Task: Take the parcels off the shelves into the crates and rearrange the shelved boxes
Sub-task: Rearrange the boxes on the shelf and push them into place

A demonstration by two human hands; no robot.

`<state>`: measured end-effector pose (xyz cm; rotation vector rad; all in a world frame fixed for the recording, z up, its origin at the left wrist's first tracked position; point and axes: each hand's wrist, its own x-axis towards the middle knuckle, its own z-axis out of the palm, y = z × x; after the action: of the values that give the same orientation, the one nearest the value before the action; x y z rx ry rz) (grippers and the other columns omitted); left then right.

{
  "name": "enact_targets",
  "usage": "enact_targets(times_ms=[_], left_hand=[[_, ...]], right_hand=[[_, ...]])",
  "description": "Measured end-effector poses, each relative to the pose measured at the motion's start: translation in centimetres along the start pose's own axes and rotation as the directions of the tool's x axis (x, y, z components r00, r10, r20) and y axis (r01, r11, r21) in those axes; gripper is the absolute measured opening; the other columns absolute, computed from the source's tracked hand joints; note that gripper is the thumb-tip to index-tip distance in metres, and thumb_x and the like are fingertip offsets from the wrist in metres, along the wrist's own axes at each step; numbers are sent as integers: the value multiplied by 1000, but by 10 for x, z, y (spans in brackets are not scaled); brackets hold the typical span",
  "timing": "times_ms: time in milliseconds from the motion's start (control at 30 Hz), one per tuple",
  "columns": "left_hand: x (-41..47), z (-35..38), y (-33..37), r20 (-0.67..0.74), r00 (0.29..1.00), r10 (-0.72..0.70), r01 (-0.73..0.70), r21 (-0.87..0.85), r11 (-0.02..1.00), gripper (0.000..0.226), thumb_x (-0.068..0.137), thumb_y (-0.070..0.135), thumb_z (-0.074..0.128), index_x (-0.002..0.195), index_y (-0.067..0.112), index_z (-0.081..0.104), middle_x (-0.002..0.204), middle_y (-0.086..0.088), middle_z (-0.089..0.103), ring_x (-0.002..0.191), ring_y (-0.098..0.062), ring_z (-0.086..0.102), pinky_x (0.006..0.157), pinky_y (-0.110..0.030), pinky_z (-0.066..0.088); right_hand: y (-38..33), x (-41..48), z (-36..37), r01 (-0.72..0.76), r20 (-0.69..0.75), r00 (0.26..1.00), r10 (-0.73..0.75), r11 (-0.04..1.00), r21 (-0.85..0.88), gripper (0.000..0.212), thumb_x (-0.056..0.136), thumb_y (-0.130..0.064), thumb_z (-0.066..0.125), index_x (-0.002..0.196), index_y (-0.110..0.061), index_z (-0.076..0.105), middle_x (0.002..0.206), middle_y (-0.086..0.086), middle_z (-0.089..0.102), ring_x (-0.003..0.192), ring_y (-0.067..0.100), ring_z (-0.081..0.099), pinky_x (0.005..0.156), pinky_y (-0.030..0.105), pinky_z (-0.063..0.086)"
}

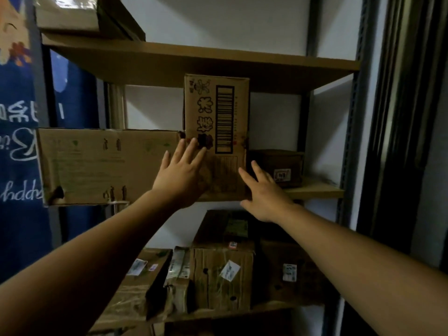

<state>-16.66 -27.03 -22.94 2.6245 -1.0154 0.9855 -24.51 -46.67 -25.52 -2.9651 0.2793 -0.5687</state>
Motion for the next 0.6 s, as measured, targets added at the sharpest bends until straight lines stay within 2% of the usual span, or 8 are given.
enact_targets(times_ms=[100,200,400,600], left_hand=[[0,6,22,15,999,44,-43,-66,997,86,90,54,48,151,26,-5,157,-2,-20,143,-23,-22,115,-44,-6],[6,8,50,58,994,94,-88,-107,990,83,91,48,49,151,24,-3,158,-5,-17,144,-24,-20,116,-42,-5],[37,19,108,27,990,140,-136,-121,983,83,90,46,53,151,24,1,159,-5,-11,145,-25,-14,116,-41,1],[95,47,162,64,995,81,-71,-149,986,87,86,42,59,151,26,3,159,-5,-9,145,-26,-11,116,-45,6]], right_hand=[[19,-10,3,-64,-5,998,64,998,4,80,94,-37,53,150,-39,-4,157,-8,-20,146,27,-6,115,43,17],[42,-15,-1,-106,-17,994,106,994,-2,80,94,-36,55,151,-37,-2,158,-7,-16,146,27,-5,115,44,18],[100,-10,-18,-143,-72,987,145,989,28,81,92,-38,56,151,-35,1,159,-5,-10,146,27,-1,116,44,19],[172,15,-37,-124,-113,983,142,981,150,85,91,-38,59,152,-30,1,160,2,-4,146,28,4,118,43,16]])
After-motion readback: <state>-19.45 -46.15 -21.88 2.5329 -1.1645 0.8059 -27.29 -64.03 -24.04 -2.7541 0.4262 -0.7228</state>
